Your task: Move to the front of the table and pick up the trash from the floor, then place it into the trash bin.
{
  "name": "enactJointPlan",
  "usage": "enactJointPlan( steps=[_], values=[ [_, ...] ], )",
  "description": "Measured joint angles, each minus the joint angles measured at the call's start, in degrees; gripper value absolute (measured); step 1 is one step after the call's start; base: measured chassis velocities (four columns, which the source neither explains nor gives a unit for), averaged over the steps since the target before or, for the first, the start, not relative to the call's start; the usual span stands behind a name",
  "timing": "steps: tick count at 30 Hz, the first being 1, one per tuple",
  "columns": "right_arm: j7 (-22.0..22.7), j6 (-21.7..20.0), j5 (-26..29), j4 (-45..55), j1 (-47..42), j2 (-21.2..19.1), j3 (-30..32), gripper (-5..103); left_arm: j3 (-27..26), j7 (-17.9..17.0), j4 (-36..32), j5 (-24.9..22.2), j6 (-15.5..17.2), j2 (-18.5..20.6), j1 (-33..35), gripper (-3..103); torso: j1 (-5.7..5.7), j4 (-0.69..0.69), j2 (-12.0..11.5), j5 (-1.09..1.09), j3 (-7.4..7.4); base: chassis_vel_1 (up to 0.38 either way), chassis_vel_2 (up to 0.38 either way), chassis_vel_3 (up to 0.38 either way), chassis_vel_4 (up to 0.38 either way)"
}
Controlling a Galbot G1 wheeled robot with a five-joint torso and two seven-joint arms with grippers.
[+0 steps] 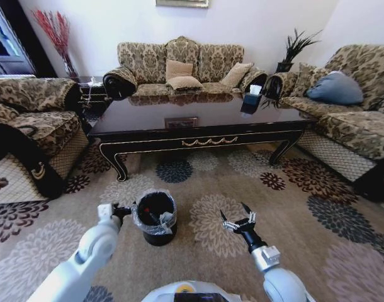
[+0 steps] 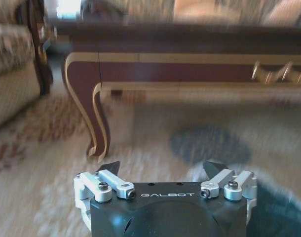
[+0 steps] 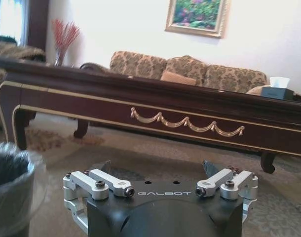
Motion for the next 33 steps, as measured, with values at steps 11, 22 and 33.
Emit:
enactJointPlan(
  steps=[11,22,33],
  values=[
    [-4.6,4.9,1.7,0.0,-1.1,6.2,4.3,100,-8.1,14.0,-0.4,23.3,-21.9,-8.8,15.1,100,0.00,0.01,0.0,0.01,0.00,0.000,0.000,0.000,0.000],
    [-5.7,6.0,3.8,-0.1,-0.4,7.5,7.0,100,-11.3,18.9,-2.2,31.0,-33.9,-16.9,27.0,100,0.00,0.03,0.0,0.01,0.00,0.000,0.000,0.000,0.000],
    [-7.3,7.4,4.6,-0.7,-0.7,8.2,8.7,100,-11.3,18.5,-1.3,31.4,-35.6,-17.0,27.5,100,0.00,0.00,0.0,0.00,0.01,0.000,0.000,0.000,0.000]
  ],
)
